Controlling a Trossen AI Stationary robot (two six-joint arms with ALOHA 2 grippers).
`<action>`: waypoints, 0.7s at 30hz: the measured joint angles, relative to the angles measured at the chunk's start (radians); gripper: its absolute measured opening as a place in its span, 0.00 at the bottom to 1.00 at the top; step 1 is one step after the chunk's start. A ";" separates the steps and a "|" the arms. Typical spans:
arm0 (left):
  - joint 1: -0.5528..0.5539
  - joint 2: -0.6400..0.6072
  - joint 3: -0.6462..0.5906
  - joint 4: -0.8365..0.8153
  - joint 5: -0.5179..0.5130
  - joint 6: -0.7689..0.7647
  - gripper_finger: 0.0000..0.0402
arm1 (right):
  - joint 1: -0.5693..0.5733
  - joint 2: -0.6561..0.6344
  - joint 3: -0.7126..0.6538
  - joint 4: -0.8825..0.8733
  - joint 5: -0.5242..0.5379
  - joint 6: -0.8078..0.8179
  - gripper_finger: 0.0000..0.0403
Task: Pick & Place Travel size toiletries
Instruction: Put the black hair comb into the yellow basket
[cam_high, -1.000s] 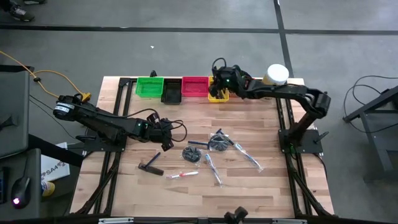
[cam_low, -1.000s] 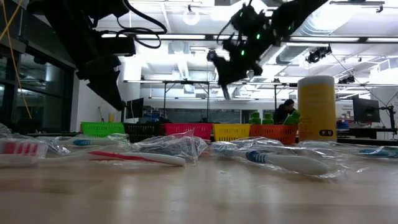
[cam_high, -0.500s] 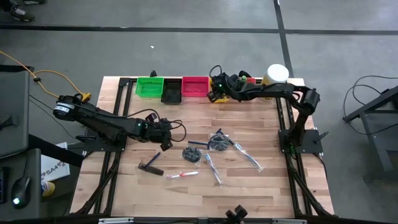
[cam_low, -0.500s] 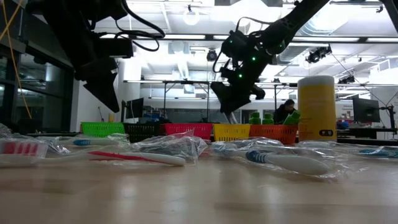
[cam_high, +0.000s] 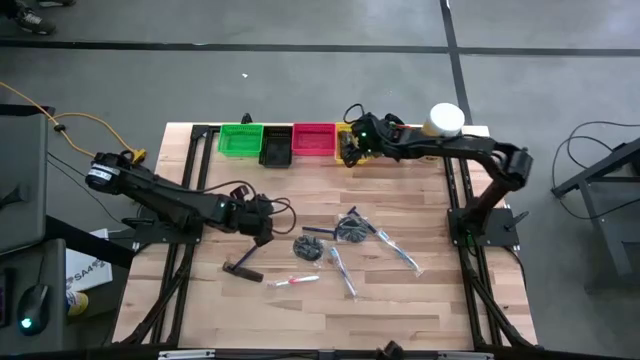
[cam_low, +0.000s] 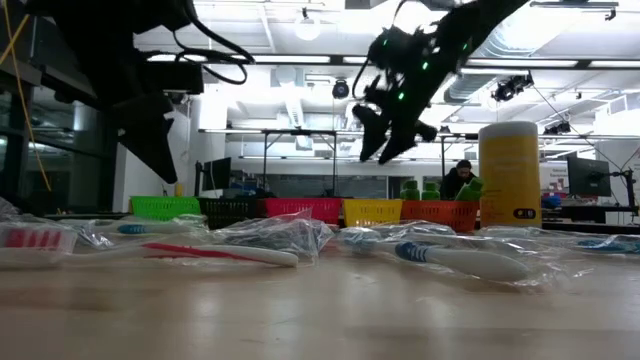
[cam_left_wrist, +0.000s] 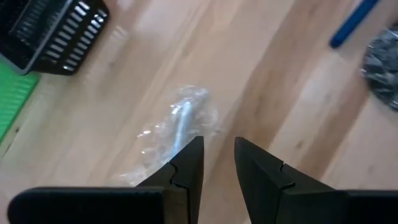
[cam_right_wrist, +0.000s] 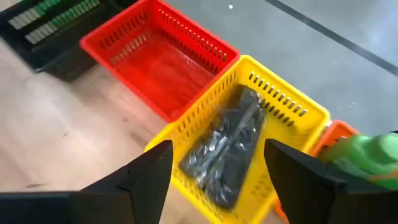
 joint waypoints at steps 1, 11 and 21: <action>-0.011 0.000 0.000 -0.001 0.000 -0.001 0.23 | 0.010 -0.024 0.000 -0.024 -0.001 -0.003 0.62; -0.131 -0.058 0.001 -0.036 0.169 0.106 0.23 | 0.278 -0.253 -0.112 -0.140 -0.002 0.016 0.59; -0.255 -0.048 0.000 -0.100 0.414 0.241 0.31 | 0.588 -0.277 -0.259 0.050 0.061 0.090 0.58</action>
